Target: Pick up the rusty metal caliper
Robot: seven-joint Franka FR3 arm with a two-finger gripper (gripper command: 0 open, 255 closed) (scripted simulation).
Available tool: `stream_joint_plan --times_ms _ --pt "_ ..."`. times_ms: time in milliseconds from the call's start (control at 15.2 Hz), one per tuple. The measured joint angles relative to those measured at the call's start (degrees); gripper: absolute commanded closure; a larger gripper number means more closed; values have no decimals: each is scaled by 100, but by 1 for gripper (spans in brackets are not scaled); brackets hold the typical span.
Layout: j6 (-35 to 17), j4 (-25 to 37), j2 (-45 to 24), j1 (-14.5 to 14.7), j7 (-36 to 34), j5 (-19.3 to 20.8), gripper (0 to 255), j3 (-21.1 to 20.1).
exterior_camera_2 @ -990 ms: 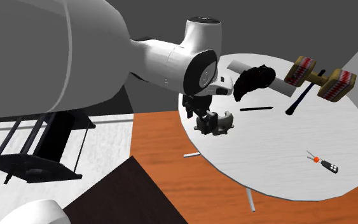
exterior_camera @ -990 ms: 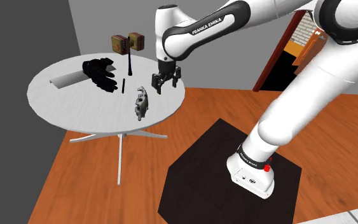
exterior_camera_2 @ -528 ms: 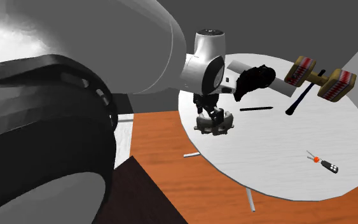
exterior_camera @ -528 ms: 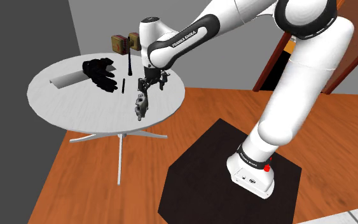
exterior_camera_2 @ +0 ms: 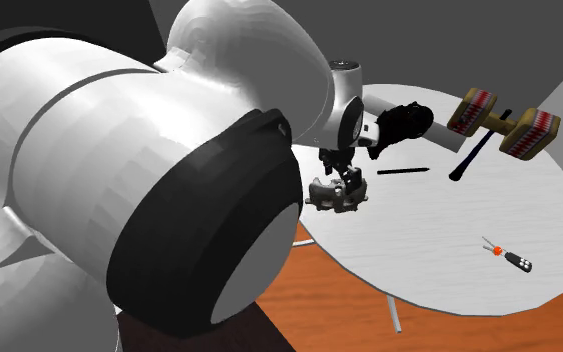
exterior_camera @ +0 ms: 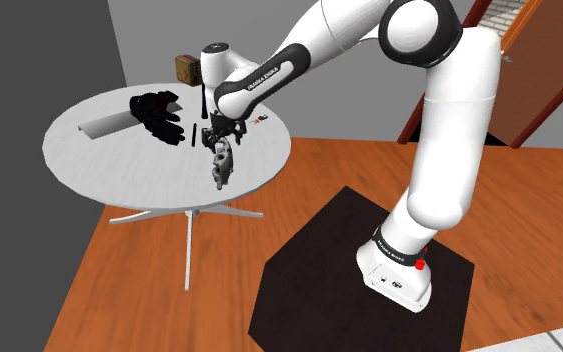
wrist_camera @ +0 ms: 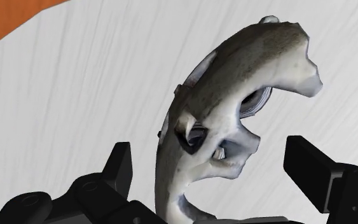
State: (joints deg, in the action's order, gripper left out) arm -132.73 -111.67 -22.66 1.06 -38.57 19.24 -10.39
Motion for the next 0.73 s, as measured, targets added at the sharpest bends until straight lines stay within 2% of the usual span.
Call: stream_joint_plan --times_ms 396,462,726 --pt "-330 -14 -328 46 -151 155 0 80" --pt "-343 -7 -348 48 -155 161 255 84" --pt "-347 11 -361 51 -160 167 255 86"
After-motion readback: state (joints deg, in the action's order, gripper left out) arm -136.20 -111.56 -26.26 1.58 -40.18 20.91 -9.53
